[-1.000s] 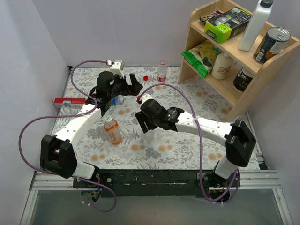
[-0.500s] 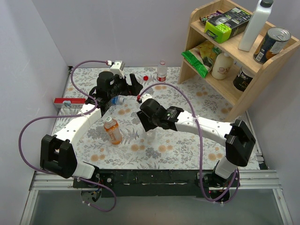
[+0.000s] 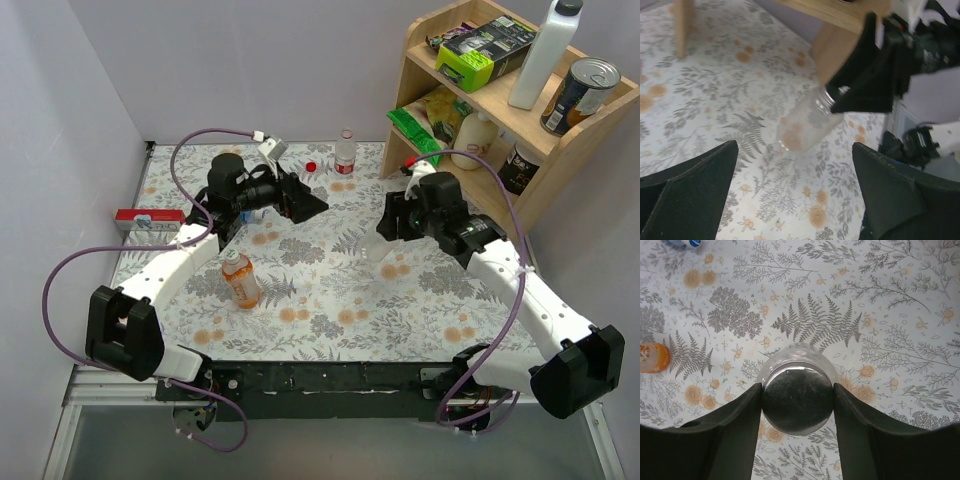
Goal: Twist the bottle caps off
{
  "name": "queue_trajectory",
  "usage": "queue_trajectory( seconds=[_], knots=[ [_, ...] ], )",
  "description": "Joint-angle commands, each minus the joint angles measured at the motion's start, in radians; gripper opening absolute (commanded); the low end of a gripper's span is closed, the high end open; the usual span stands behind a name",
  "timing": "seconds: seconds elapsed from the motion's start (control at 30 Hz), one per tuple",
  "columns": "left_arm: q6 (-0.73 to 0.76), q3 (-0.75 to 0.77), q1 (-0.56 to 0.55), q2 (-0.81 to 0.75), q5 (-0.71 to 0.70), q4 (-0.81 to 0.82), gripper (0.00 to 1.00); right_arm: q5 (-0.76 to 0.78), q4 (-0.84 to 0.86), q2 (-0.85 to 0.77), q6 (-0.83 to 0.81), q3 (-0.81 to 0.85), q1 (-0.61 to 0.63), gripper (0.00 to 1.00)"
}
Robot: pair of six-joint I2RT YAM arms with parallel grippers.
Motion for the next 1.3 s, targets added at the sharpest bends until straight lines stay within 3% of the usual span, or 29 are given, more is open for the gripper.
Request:
queue_trajectory(
  seconds=[0.0, 0.07, 0.1, 0.33, 0.63, 1.0, 1.17, 1.27],
  knots=[
    [0.102, -0.014, -0.084, -0.007, 0.221, 0.026, 0.98, -0.267, 0.028, -0.03, -0.064, 0.025, -0.116, 0.31],
    [0.19, -0.017, -0.176, -0.018, 0.171, -0.028, 0.98, -0.356, 0.028, -0.033, -0.063, 0.038, -0.151, 0.3],
    [0.262, -0.019, -0.237, -0.02, 0.078, -0.075, 0.98, -0.406, 0.031, -0.035, -0.054, 0.046, -0.156, 0.29],
    [0.379, -0.076, -0.366, -0.047, -0.265, -0.079, 0.98, -0.585, 0.1, -0.073, 0.018, 0.002, -0.159, 0.28],
    [0.39, -0.088, -0.42, -0.03, -0.301, -0.074, 0.98, -0.677, 0.137, -0.095, 0.051, -0.011, -0.159, 0.25],
    [0.353, -0.088, -0.442, 0.005, -0.175, -0.056, 0.98, -0.741, 0.166, -0.069, 0.049, -0.017, -0.157, 0.25],
    [0.327, -0.087, -0.442, 0.011, -0.164, -0.045, 0.78, -0.763, 0.195, -0.061, 0.048, -0.024, -0.157, 0.22],
    [0.315, -0.08, -0.44, 0.016, -0.172, -0.046, 0.7, -0.777, 0.21, -0.061, 0.046, -0.038, -0.159, 0.22]
  ],
)
